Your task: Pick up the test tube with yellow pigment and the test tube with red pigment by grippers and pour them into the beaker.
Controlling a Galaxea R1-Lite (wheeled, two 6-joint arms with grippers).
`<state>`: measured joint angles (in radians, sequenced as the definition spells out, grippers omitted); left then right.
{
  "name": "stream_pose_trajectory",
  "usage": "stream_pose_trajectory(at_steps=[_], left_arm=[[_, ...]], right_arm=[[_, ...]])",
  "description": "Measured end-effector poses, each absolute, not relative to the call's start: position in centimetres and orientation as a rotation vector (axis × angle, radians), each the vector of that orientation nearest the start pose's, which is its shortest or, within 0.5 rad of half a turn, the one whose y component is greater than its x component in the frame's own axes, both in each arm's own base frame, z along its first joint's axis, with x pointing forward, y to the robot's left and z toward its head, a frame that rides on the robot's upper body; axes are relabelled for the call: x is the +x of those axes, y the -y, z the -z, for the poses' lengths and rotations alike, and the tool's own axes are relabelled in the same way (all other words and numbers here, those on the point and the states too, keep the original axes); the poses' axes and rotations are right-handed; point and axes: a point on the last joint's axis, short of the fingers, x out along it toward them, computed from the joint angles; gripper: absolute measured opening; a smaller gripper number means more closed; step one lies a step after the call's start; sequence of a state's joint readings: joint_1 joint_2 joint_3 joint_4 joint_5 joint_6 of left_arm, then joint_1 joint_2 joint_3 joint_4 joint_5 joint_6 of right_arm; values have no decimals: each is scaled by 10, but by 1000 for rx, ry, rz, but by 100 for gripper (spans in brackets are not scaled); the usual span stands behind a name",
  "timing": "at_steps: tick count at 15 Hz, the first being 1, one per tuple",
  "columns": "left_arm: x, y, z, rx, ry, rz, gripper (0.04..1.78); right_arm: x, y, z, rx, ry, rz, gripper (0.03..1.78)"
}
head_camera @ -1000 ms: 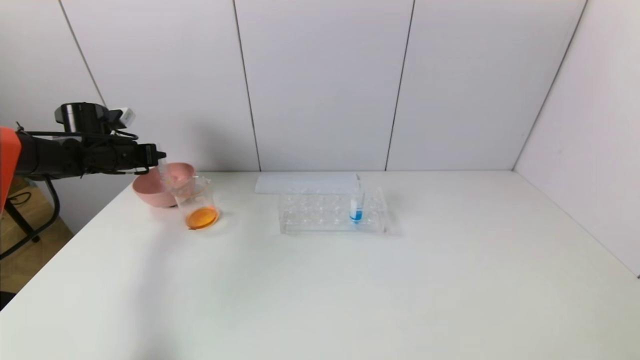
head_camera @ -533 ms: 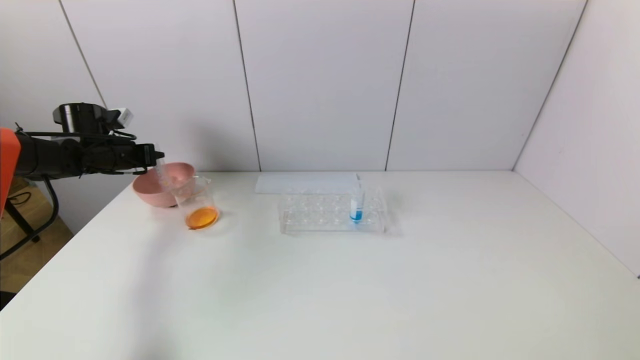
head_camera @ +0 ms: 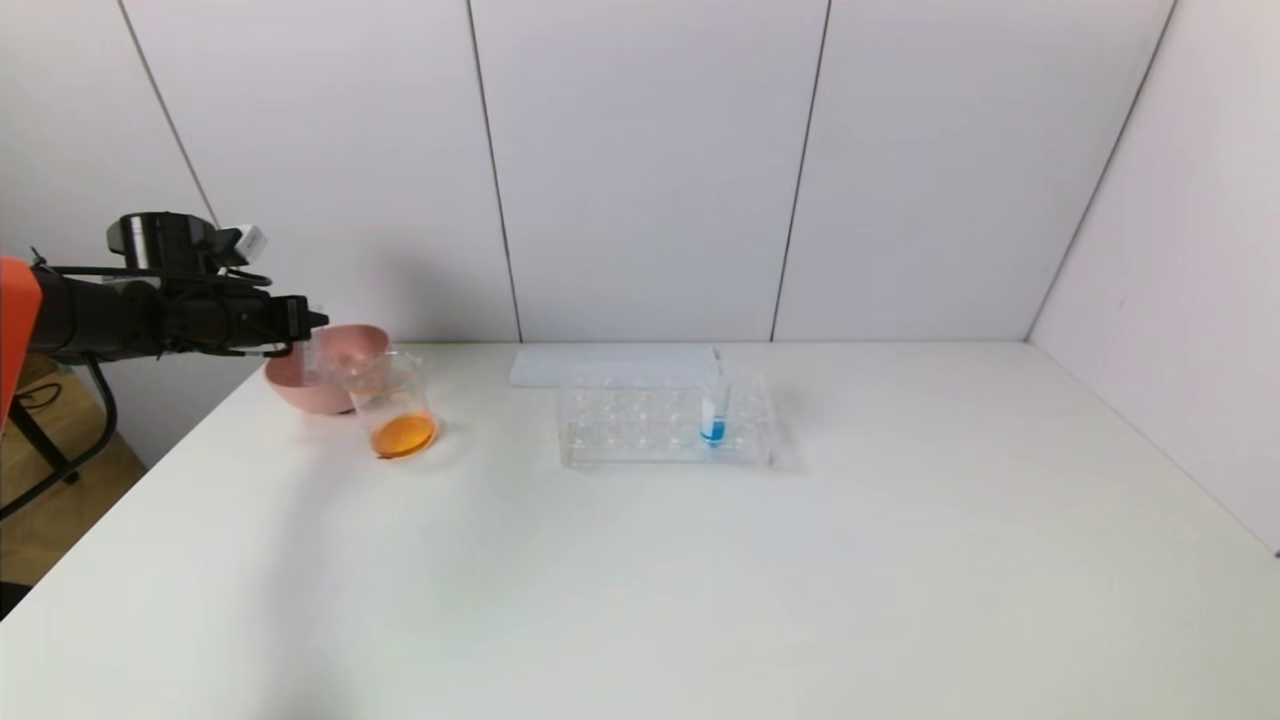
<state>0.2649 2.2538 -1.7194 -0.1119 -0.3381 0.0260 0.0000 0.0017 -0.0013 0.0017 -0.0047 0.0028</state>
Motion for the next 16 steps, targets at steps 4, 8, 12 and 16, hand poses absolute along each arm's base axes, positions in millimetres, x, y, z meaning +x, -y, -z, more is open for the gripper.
stream_pose_trajectory(at_steps=[4, 8, 12, 16], left_arm=[[456, -115, -170, -95, -393, 80, 119], [455, -115, -172, -92, -386, 80, 167], [452, -114, -177, -88, -375, 80, 176], [445, -111, -188, -84, -364, 79, 176]], right_arm=[[-23, 0, -76, 3, -2, 4, 170], [-23, 0, -76, 3, -2, 4, 170], [-23, 0, -76, 3, -2, 4, 170], [-23, 0, -76, 3, -2, 5, 170]])
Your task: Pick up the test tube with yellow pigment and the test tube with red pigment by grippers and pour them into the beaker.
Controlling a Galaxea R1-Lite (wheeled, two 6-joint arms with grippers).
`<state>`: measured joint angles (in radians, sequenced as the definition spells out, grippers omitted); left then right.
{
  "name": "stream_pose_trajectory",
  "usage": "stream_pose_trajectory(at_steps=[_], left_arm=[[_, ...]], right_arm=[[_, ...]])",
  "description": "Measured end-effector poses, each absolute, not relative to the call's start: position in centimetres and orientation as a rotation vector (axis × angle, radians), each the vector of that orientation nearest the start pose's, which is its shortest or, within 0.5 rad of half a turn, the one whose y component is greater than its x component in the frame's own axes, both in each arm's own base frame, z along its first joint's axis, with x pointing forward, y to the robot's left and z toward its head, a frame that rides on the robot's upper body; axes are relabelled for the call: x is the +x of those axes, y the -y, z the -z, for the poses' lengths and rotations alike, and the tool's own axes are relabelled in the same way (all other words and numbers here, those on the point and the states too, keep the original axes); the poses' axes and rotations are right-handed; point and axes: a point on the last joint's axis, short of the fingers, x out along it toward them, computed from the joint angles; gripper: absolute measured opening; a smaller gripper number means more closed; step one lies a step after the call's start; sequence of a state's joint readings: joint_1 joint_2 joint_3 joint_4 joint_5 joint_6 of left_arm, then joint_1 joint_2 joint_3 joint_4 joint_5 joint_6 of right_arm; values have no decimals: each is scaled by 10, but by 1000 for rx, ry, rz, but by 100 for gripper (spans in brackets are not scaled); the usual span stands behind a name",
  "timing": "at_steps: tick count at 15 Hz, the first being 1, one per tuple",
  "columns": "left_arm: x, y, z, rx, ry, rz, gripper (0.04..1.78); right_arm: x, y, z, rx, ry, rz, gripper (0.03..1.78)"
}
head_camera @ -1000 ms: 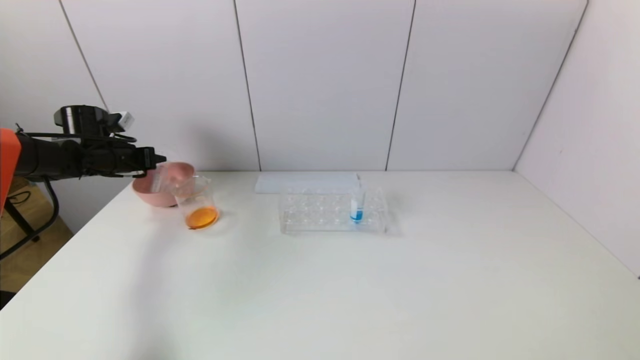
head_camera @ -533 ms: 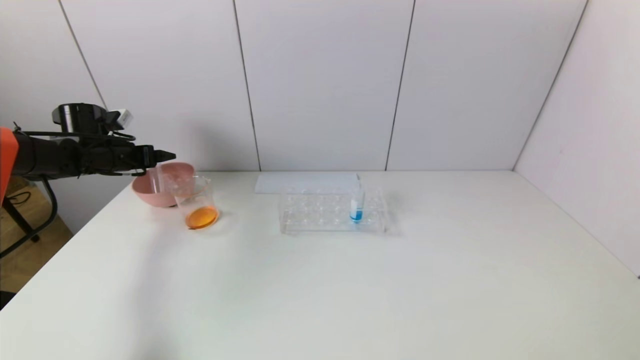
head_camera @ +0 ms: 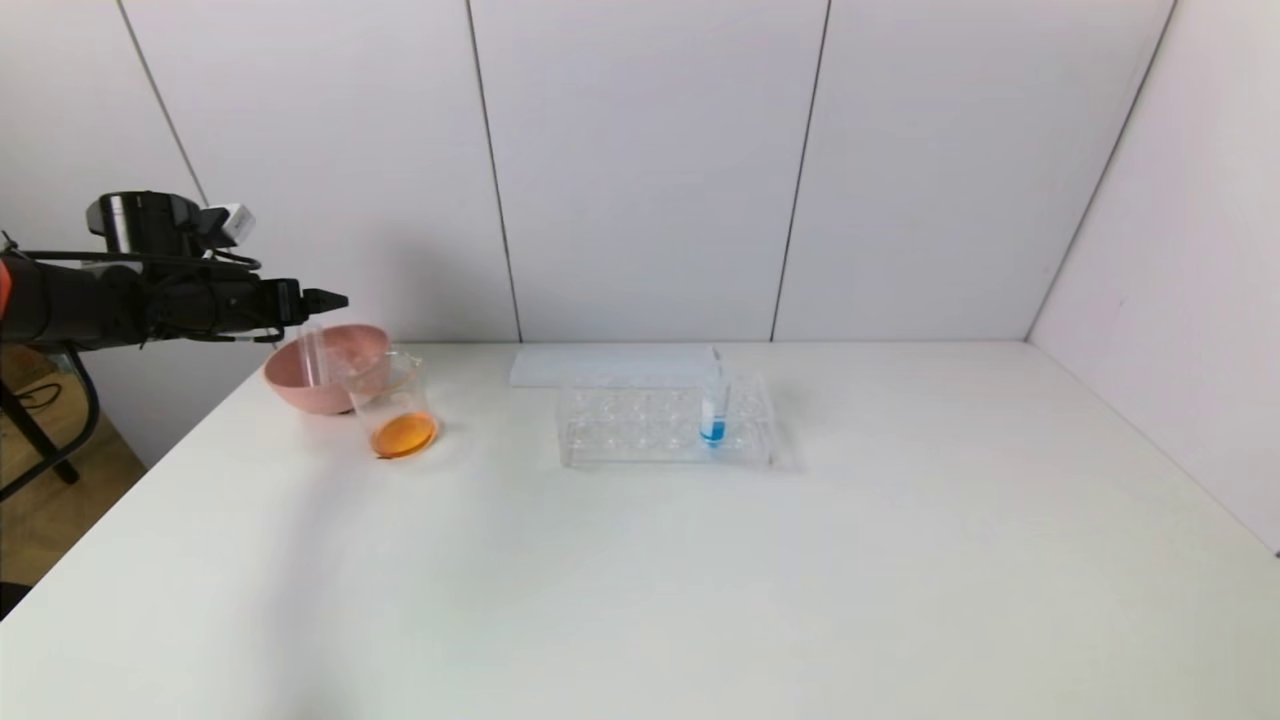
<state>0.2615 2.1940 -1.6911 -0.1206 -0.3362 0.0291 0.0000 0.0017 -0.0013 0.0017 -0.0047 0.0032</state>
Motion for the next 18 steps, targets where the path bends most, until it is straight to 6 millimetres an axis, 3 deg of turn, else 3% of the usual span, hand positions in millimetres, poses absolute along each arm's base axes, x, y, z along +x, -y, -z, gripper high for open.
stream_pose_trajectory(at_steps=[5, 9, 12, 18], left_arm=[[420, -99, -218, -62, -326, 86, 176], [385, -83, -254, -40, -270, 106, 176], [345, -72, -281, -26, -221, 118, 176], [236, -45, -335, 15, -52, 212, 176]], right_arm=[[-23, 0, -76, 3, -2, 5, 170], [-23, 0, -76, 3, -2, 4, 170], [-23, 0, -76, 3, -2, 4, 170], [-23, 0, -76, 3, -2, 4, 170]])
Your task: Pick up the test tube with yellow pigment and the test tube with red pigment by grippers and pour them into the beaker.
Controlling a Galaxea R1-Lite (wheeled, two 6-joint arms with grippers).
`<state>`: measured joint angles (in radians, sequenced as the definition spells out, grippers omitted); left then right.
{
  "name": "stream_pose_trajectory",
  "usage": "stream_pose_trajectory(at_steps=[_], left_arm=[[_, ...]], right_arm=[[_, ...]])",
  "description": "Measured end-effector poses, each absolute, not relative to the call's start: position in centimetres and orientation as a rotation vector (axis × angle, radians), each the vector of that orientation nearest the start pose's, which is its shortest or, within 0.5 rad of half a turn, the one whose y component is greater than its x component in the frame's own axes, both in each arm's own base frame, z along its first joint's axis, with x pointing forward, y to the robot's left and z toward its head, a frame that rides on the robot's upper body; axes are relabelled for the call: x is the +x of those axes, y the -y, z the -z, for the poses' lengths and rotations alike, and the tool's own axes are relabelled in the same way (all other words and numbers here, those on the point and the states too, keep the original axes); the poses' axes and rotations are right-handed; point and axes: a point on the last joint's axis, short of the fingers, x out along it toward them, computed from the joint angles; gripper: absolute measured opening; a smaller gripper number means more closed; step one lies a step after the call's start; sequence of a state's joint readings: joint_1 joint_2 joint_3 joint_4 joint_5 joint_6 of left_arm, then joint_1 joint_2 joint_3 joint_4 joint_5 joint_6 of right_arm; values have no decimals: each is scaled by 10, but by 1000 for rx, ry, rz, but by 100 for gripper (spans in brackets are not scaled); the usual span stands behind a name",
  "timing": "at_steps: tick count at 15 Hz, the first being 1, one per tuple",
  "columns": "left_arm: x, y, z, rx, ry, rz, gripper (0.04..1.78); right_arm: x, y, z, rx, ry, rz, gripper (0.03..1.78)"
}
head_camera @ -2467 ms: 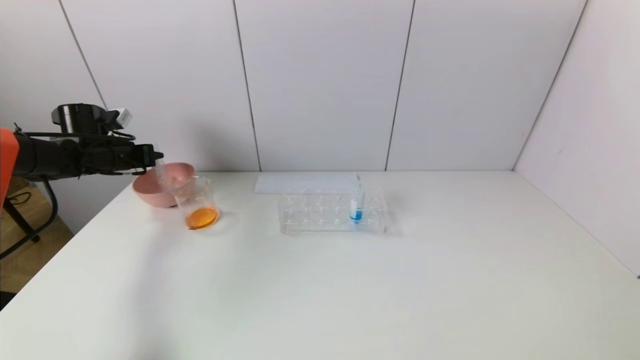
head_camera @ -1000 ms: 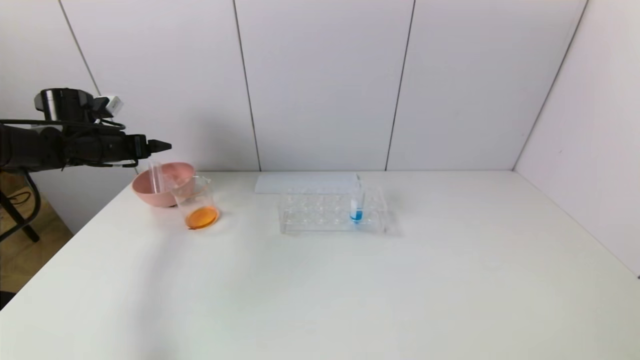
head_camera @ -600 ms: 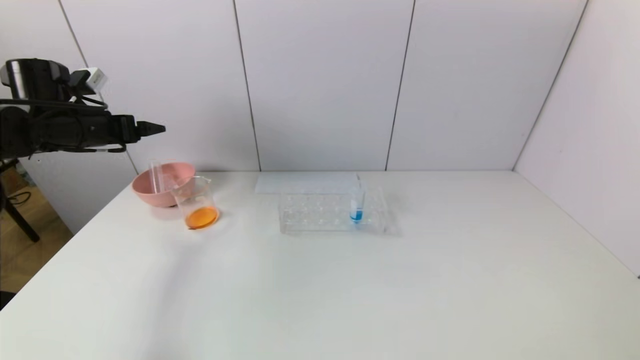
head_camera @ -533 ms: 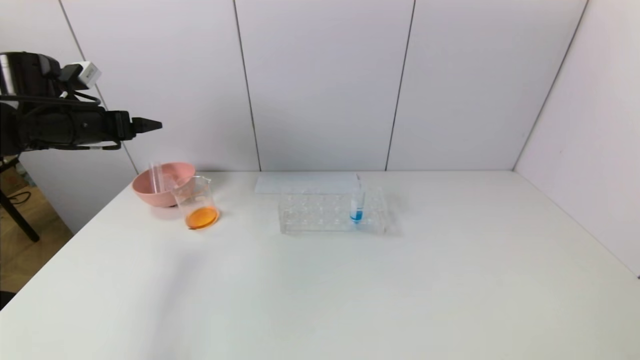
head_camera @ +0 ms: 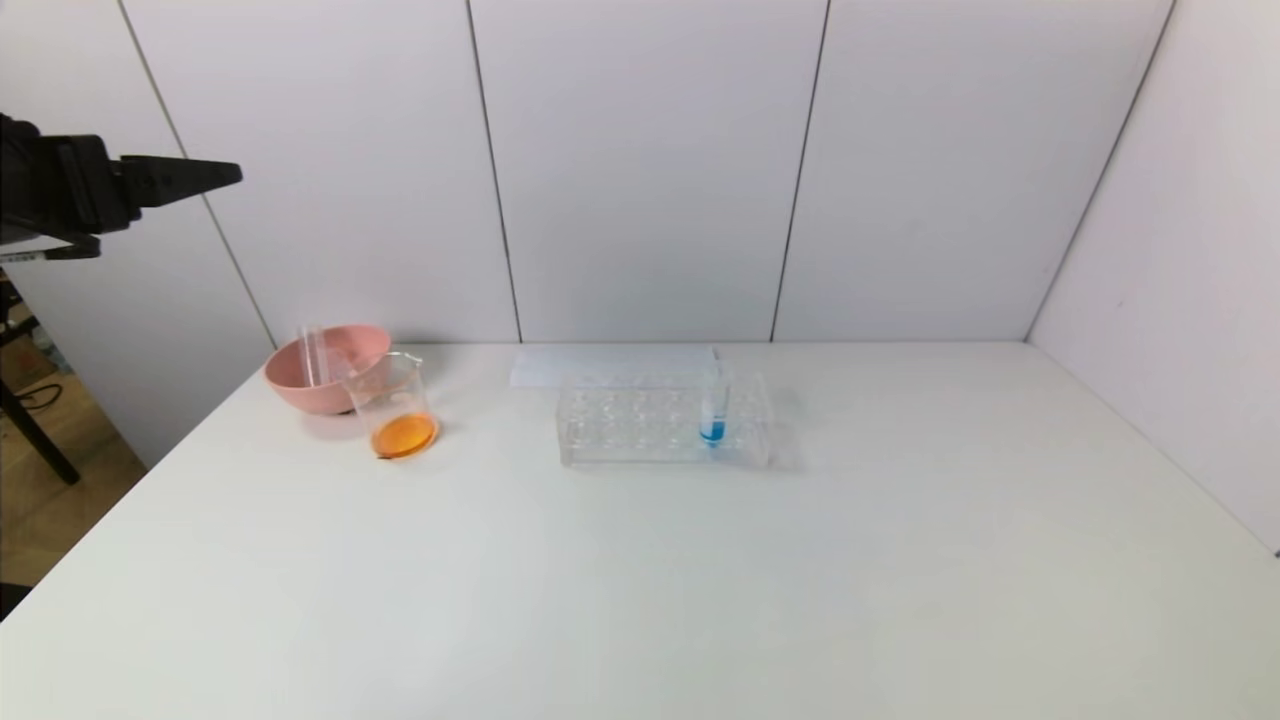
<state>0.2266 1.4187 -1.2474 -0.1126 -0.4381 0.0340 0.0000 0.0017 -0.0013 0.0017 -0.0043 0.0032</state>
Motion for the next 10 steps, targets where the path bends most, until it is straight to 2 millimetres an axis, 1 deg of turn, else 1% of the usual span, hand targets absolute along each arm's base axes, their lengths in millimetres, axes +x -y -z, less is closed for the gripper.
stream_pose_trajectory(at_steps=[3, 6, 8, 10], left_arm=[[182, -29, -353, 47, 47, 278, 176], [133, -8, -370, 76, 148, 357, 176], [98, 3, -374, 81, 188, 423, 176], [56, 10, -372, 86, 228, 477, 176]], right_arm=[[-23, 0, -76, 3, -2, 4, 170], [-23, 0, -76, 3, -2, 4, 170], [-23, 0, -76, 3, -2, 4, 170], [-23, 0, -76, 3, -2, 4, 170]])
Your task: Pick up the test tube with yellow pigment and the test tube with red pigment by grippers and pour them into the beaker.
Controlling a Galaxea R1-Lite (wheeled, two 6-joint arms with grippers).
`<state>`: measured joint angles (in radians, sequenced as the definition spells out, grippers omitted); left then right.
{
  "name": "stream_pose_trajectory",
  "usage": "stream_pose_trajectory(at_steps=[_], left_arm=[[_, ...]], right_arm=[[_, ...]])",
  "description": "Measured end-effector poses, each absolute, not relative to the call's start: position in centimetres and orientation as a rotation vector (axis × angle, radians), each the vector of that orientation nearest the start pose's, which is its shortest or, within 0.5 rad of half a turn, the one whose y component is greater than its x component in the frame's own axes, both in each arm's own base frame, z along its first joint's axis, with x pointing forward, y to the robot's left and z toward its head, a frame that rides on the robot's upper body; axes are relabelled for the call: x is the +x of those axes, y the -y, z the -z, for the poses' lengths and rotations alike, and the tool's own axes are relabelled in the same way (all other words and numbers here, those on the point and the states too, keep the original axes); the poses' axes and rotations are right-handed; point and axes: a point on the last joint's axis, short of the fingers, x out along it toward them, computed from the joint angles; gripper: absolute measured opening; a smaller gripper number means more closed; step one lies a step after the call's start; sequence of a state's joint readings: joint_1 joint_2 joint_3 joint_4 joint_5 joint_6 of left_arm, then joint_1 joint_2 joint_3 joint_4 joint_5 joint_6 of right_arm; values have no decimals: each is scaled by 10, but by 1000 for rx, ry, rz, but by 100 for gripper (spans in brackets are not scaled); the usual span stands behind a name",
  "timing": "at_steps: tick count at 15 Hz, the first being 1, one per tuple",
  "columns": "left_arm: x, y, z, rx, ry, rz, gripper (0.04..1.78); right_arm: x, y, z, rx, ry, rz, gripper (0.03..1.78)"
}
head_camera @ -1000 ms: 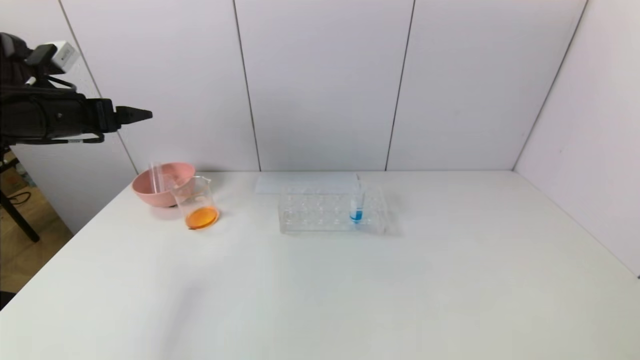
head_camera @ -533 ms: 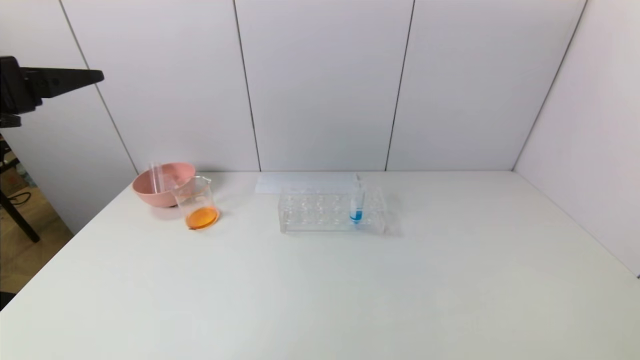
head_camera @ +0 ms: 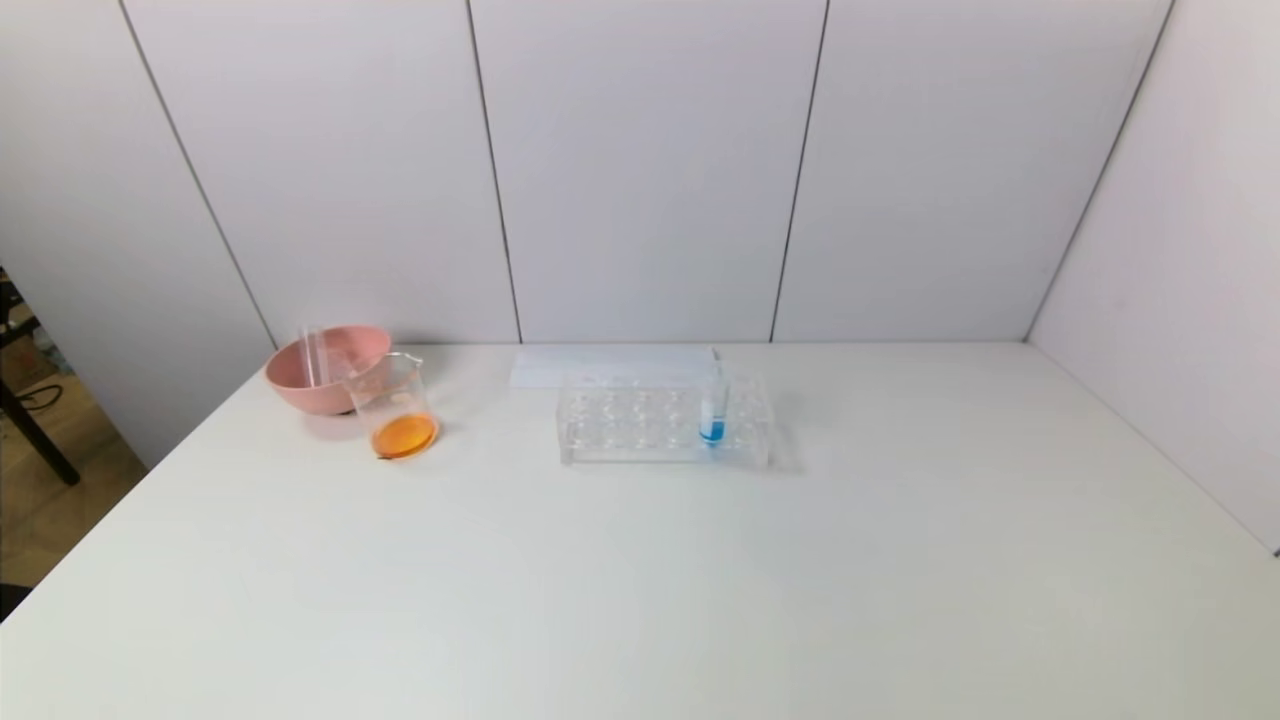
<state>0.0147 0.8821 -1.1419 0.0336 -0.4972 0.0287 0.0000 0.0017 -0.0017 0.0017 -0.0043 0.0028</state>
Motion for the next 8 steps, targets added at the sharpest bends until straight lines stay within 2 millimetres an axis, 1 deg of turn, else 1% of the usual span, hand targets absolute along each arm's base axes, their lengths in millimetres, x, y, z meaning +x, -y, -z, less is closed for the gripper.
stream_pose_trajectory(at_steps=[2, 3, 4, 6, 8], left_arm=[[12, 11, -360, 110, 289, 490, 176], [-4, 10, -349, 135, 325, 468, 176], [-17, 8, -334, 172, 360, 424, 176], [-27, 6, -303, 247, 424, 338, 176], [-26, 5, -269, 318, 498, 282, 176]], right_arm=[[-23, 0, -76, 3, -2, 4, 170], [-23, 0, -76, 3, -2, 5, 170], [-23, 0, -76, 3, -2, 4, 170], [-23, 0, -76, 3, -2, 5, 170], [-23, 0, -76, 3, -2, 5, 170]])
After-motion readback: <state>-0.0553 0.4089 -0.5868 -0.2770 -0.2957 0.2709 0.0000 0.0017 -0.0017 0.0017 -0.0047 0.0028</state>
